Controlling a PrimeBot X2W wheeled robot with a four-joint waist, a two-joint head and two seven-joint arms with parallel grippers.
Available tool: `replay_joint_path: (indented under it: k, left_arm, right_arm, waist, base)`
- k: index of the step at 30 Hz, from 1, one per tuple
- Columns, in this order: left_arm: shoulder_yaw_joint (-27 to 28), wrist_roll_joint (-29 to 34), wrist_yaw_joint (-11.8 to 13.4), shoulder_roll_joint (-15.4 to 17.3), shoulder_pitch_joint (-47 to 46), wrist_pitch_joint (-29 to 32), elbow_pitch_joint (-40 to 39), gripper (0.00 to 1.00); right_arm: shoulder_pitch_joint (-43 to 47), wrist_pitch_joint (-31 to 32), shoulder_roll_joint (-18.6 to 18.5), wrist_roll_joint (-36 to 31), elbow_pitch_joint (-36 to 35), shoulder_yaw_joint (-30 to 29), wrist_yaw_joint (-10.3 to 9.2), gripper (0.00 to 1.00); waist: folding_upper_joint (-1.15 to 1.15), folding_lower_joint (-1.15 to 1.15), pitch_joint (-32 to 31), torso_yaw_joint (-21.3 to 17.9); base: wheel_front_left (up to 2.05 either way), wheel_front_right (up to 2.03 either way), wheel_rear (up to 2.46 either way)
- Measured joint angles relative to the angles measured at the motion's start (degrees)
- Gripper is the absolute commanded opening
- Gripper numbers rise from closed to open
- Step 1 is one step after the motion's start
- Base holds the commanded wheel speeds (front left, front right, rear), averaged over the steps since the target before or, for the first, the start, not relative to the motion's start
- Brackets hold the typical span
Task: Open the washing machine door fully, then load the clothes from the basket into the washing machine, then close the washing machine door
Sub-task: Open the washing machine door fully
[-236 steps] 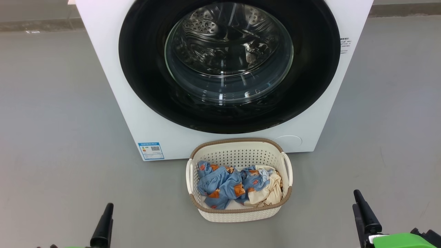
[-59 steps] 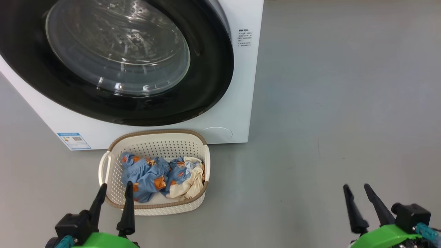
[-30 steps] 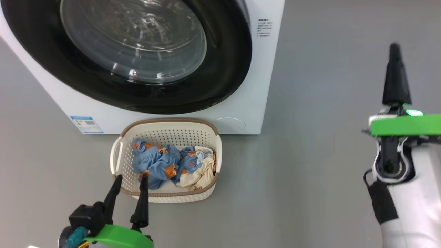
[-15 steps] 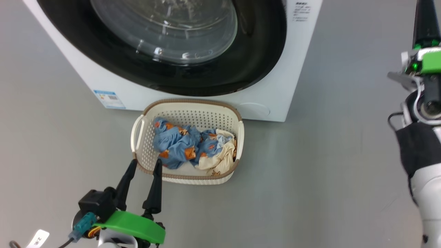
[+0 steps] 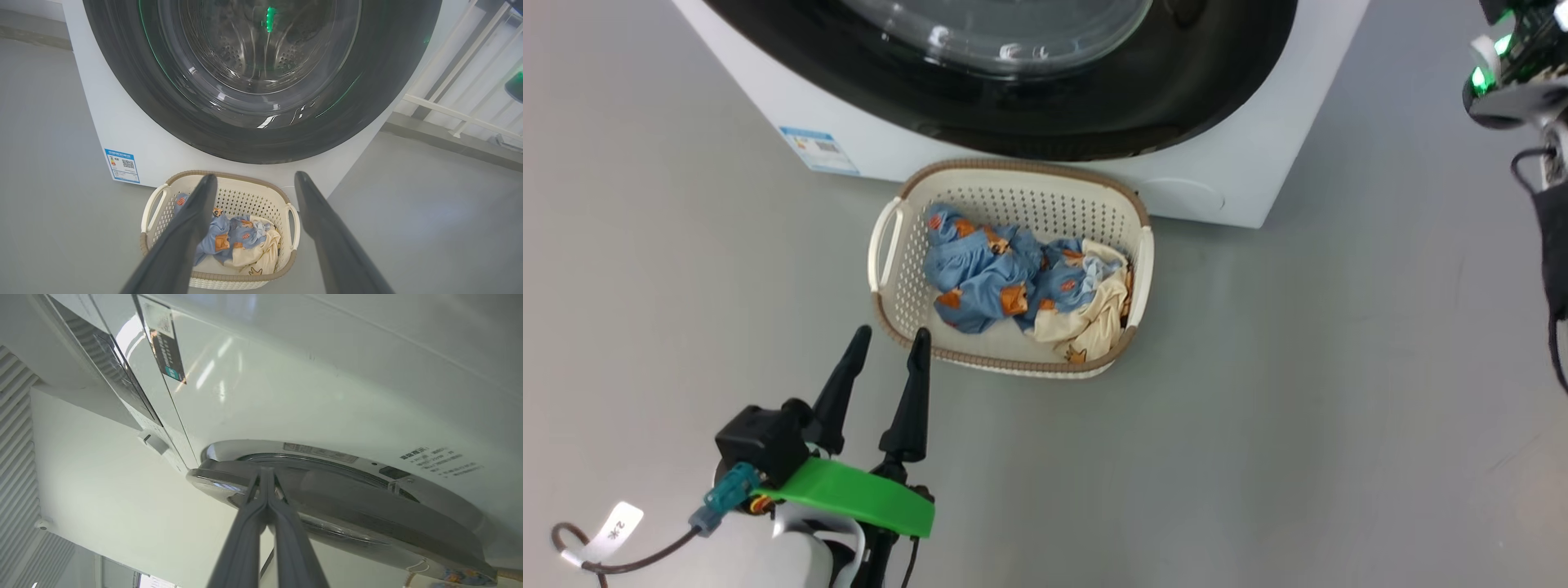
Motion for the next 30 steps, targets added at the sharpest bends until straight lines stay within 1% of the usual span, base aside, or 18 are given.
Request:
replay_joint_path:
  k: [7, 13, 21, 30]
  left_arm:
    - [-0.9, -0.8, 0.0, -0.1, -1.5, 0.0, -1.4, 1.0]
    - [-1.5, -1.3, 0.0, -0.1, -3.3, 0.0, -2.0, 1.0]
    - [-1.7, -2.4, 0.0, -0.2, -5.1, 0.0, -3.0, 1.0]
    - [-1.9, -2.8, 0.0, -0.4, -5.8, 0.0, -3.5, 1.0]
  right_arm:
    - [-6.4, 9.2, -0.5, 2.7, 6.3, 0.5, 0.0, 0.0]
    - [-11.6, 14.0, -1.3, 2.8, 10.7, 2.1, 0.0, 0.0]
    - [-16.5, 16.1, -1.1, 1.7, 14.3, 3.9, 0.0, 0.0]
    - [-18.2, 17.1, -0.8, 1.2, 15.6, 4.4, 0.0, 0.0]
  waist:
    - [0.0, 0.0, 3.6, 1.3]
    - [0.0, 0.0, 6.6, 2.0]
    - [0.0, 0.0, 10.2, 2.6]
    - [0.0, 0.0, 12.0, 2.9]
  base:
    - [0.0, 0.0, 0.0]
    - [0.0, 0.0, 0.0]
    - [0.0, 0.0, 0.0]
    - [0.0, 0.0, 0.0]
